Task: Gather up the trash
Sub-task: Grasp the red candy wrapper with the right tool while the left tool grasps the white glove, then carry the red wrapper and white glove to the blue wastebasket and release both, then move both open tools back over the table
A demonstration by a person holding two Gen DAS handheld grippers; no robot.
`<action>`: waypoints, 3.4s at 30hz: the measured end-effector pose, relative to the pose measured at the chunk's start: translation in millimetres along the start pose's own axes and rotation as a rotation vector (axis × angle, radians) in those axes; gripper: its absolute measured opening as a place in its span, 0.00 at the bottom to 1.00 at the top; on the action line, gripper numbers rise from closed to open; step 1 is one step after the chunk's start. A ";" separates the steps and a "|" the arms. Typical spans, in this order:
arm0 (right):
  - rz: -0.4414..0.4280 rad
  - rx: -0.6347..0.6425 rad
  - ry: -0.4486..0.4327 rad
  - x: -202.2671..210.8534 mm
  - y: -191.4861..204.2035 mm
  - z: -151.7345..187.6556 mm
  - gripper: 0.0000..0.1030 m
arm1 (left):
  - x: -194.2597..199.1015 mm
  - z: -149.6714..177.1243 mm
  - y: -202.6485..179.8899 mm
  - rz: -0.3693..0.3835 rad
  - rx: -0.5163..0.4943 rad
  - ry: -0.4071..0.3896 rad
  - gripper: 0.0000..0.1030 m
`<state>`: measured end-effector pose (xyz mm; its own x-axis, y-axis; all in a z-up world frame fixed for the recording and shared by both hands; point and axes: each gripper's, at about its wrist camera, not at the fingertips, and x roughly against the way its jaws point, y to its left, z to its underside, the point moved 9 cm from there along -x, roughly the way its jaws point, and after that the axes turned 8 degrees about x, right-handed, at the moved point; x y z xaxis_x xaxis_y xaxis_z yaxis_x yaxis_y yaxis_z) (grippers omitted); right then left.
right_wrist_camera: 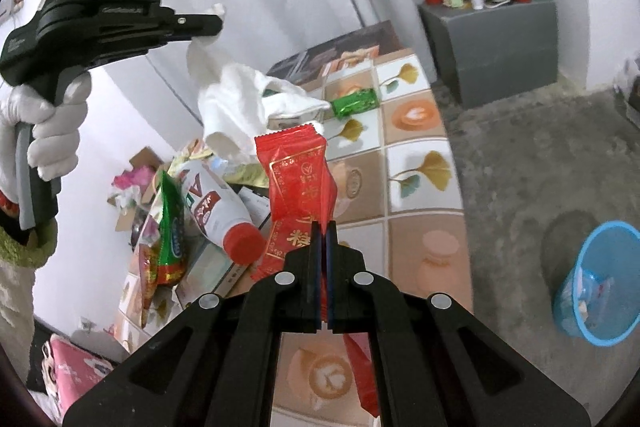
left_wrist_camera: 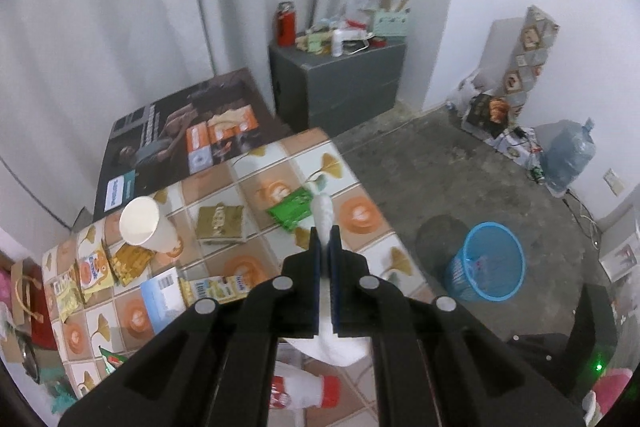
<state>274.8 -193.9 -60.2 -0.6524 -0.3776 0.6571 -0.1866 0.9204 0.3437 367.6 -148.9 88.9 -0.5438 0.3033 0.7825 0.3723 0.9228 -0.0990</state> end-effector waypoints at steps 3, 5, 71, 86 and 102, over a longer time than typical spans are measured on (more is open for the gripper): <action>0.020 -0.028 -0.016 11.4 -9.9 7.2 0.00 | 8.6 -0.9 -21.8 0.037 -0.017 -0.012 0.03; 0.035 -0.057 -0.030 22.5 -20.3 14.6 0.00 | 10.1 -0.3 -40.1 0.054 -0.048 -0.014 0.03; 0.694 -0.520 -0.171 146.7 -325.7 156.0 0.58 | -146.6 135.3 -403.4 0.585 -0.217 0.267 0.44; 0.741 -0.262 -0.339 185.6 -195.2 106.2 0.92 | 4.9 136.5 -226.8 0.549 -0.136 -0.019 0.64; 0.336 -0.154 -0.303 118.2 -96.7 37.5 0.92 | 149.0 102.4 63.4 0.177 0.213 -0.357 0.79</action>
<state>188.2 -323.6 -40.9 -0.8467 0.0061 0.5320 0.1679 0.9519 0.2562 233.2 -20.9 136.2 -0.7246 0.4896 0.4850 0.3402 0.8662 -0.3660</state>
